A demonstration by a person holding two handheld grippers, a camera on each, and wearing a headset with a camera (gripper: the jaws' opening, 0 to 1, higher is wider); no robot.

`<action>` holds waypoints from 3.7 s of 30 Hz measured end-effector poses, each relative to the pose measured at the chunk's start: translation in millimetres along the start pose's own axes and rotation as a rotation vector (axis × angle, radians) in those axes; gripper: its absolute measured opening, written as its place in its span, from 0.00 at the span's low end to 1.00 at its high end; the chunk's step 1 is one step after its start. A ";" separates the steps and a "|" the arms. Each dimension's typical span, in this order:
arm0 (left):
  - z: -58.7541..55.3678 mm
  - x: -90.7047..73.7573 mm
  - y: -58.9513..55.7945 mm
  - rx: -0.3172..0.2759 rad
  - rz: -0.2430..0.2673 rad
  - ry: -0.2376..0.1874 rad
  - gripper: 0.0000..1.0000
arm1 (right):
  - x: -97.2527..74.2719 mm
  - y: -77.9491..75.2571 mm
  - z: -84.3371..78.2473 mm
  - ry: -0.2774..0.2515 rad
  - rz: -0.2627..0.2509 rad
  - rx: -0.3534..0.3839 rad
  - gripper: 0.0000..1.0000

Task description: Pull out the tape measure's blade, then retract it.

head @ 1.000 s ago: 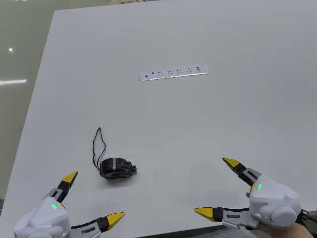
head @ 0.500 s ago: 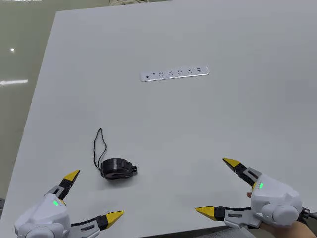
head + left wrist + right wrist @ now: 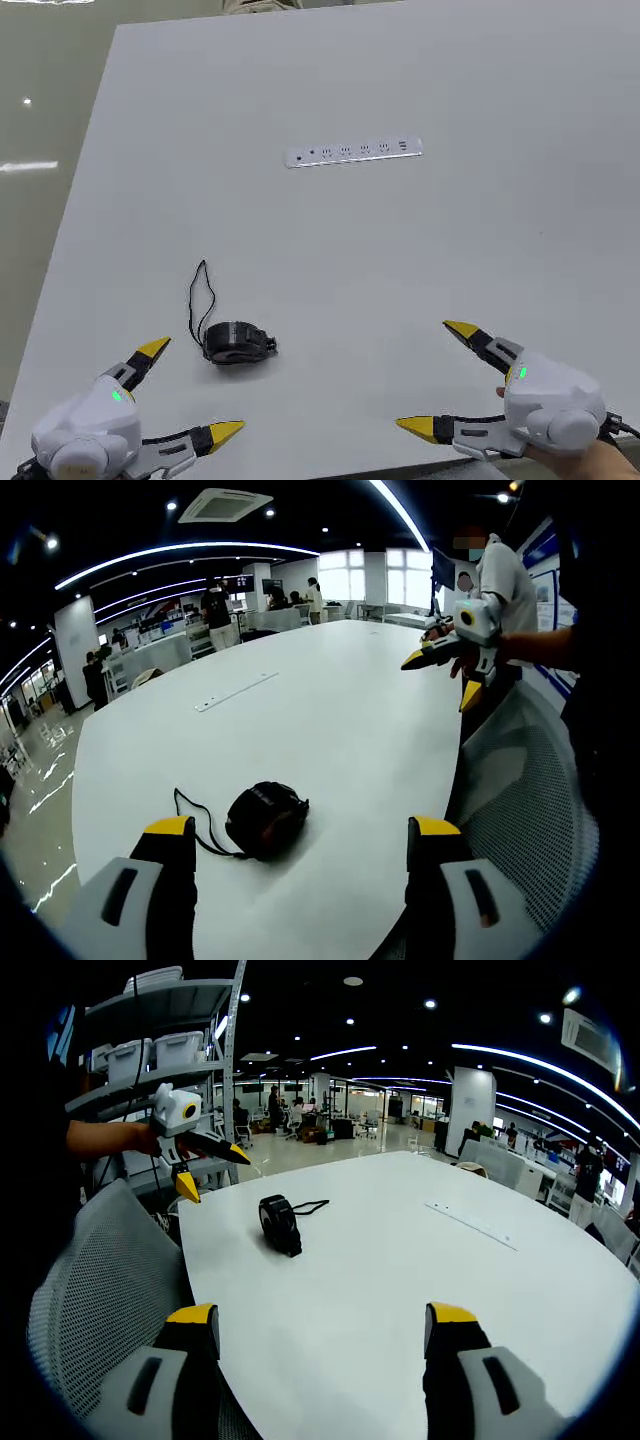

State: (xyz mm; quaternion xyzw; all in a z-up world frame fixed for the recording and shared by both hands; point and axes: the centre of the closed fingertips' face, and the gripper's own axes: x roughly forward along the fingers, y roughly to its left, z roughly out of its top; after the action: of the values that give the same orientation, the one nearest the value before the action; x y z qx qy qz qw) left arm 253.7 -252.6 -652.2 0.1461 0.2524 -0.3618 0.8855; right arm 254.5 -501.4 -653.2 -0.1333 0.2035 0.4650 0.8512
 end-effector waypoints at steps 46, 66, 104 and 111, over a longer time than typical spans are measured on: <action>-17.7 49.9 22.8 0.249 -0.217 0.182 0.57 | 46.2 -8.1 11.5 0.020 0.207 -0.177 0.64; -37.8 74.9 33.2 0.380 -0.314 0.327 0.50 | 79.4 -5.9 16.5 0.003 0.285 -0.220 0.55; -68.5 100.9 44.8 0.517 -0.453 0.433 0.31 | 164.5 14.3 20.9 0.023 0.421 -0.302 0.38; -70.2 101.3 44.3 0.487 -0.447 0.436 0.31 | 181.7 23.6 19.9 0.034 0.445 -0.317 0.36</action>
State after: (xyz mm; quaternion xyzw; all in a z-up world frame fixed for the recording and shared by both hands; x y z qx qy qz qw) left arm 323.3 -248.2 -763.1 0.3668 0.3668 -0.5556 0.6498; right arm 327.0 -346.6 -722.0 -0.2246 0.1665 0.6645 0.6930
